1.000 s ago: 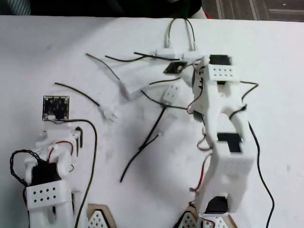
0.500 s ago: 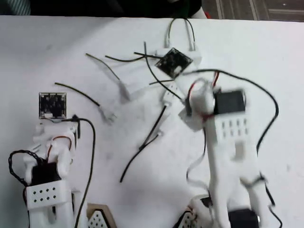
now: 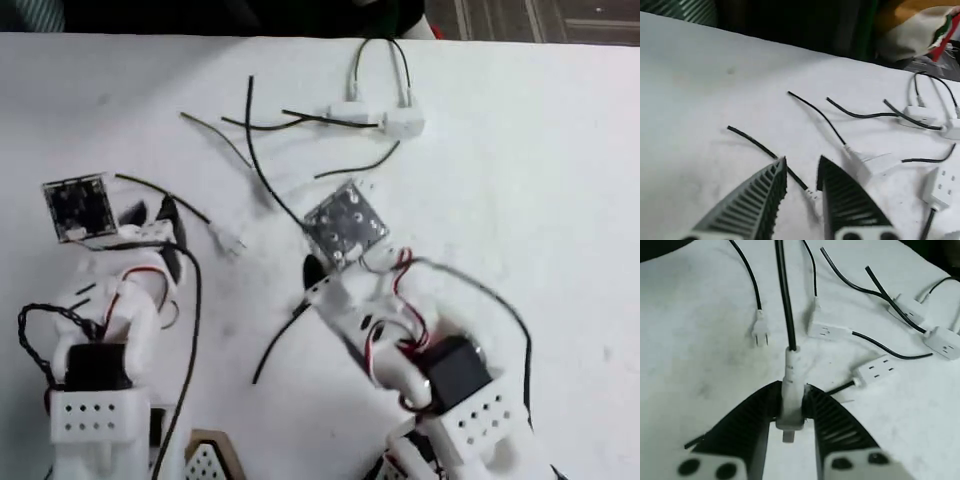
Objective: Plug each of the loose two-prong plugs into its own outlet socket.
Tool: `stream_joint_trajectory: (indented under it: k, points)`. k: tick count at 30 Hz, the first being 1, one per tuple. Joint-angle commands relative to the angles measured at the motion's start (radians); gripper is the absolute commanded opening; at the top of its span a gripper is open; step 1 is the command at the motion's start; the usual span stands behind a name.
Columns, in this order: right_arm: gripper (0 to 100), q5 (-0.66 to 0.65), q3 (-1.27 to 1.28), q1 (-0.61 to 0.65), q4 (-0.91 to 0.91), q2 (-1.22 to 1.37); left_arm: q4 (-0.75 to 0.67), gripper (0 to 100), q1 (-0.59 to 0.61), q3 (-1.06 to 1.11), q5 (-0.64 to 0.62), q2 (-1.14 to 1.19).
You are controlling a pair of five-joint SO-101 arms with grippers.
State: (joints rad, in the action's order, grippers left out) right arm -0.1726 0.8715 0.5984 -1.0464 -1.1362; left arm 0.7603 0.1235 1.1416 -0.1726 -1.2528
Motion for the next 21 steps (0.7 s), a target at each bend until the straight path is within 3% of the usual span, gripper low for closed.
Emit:
stream_joint_trajectory:
  k: [1,7,10,17,21]
  points:
    - [1.7,0.068,0.109,0.047,0.145,-0.087,0.097,3,-0.071,-0.143,0.008,-0.013]
    - [1.7,0.121,0.261,0.116,0.260,-0.199,0.218,2,-0.159,-0.227,-0.054,-0.025]
    - [1.7,0.147,0.302,0.122,0.260,-0.246,0.190,2,-0.237,-0.187,-0.049,-0.081]
    - [1.7,0.147,0.353,0.179,0.257,-0.332,0.117,2,-0.499,-0.005,0.094,-0.305]
    - [1.7,0.143,0.371,0.225,0.252,-0.369,0.107,2,-0.576,0.054,0.129,-0.360]
